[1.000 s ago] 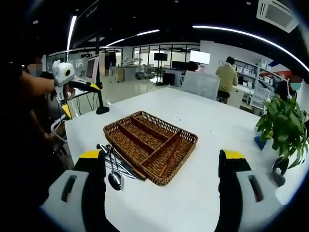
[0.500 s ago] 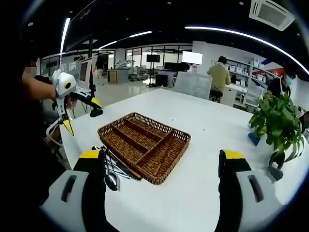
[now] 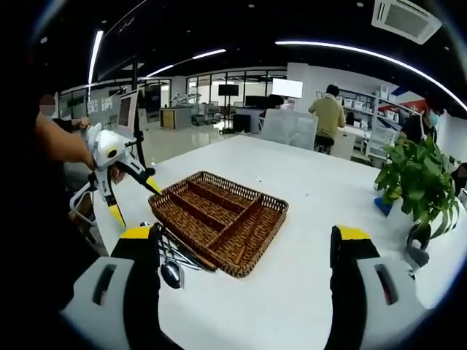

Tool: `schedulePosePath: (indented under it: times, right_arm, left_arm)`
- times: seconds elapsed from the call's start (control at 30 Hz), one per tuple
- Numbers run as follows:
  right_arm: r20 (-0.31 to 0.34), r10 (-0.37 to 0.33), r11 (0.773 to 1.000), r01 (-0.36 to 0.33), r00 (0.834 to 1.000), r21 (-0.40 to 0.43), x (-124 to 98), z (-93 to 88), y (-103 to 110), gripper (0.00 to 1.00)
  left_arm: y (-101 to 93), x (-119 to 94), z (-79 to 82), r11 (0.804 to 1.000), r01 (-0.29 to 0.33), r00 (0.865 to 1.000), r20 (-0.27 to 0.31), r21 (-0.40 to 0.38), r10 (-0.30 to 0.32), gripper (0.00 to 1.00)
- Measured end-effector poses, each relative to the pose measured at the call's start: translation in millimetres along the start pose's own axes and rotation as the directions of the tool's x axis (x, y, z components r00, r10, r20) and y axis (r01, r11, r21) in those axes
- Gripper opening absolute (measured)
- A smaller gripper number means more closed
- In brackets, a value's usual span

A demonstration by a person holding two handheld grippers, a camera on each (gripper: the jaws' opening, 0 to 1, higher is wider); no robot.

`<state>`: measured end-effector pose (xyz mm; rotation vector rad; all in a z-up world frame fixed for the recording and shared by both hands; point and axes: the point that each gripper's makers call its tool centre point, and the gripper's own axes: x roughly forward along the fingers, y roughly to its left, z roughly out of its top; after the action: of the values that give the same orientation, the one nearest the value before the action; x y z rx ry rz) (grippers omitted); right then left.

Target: Arrange the knives, forks, and spoons in their matching storage slots by inserting each utensil handle-first until every utensil is classified and aligned in the correct compartment

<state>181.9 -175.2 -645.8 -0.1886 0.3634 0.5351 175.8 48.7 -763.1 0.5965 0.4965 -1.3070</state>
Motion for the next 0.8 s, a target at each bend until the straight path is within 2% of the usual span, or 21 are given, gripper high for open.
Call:
schedulePosePath:
  times: [0.23,0.33,0.4,0.63,0.8]
  right_arm:
    - [-0.003,-0.005,1.0,0.005,1.0,0.005,-1.9,-1.9,-1.3,1.0]
    - [-0.003,-0.011,1.0,0.011,1.0,0.011,-2.6,-3.0,-3.0,1.0]
    - [-0.004,-0.011,1.0,0.011,1.0,0.014,-2.5,-4.6,-3.3,1.0]
    - [-0.008,-0.015,1.0,0.016,1.0,0.019,-2.9,-6.4,-4.9,1.0]
    - [-0.009,-0.024,0.999,0.024,1.0,0.031,-4.8,-8.1,-7.0,1.0]
  left_arm:
    - [-10.3,14.1,-2.0,0.998,0.055,0.998,-0.017,0.009,-0.054,0.62]
    - [-12.6,19.9,-11.2,0.997,0.071,0.996,-0.048,0.019,-0.07,0.58]
    - [-19.4,25.7,-19.2,0.993,0.113,0.99,-0.092,0.032,-0.11,0.54]
    - [-29.8,44.5,-23.0,0.983,0.173,0.979,-0.117,0.058,-0.166,0.45]
    - [-32.6,53.5,-34.6,0.979,0.192,0.971,-0.158,0.064,-0.18,0.41]
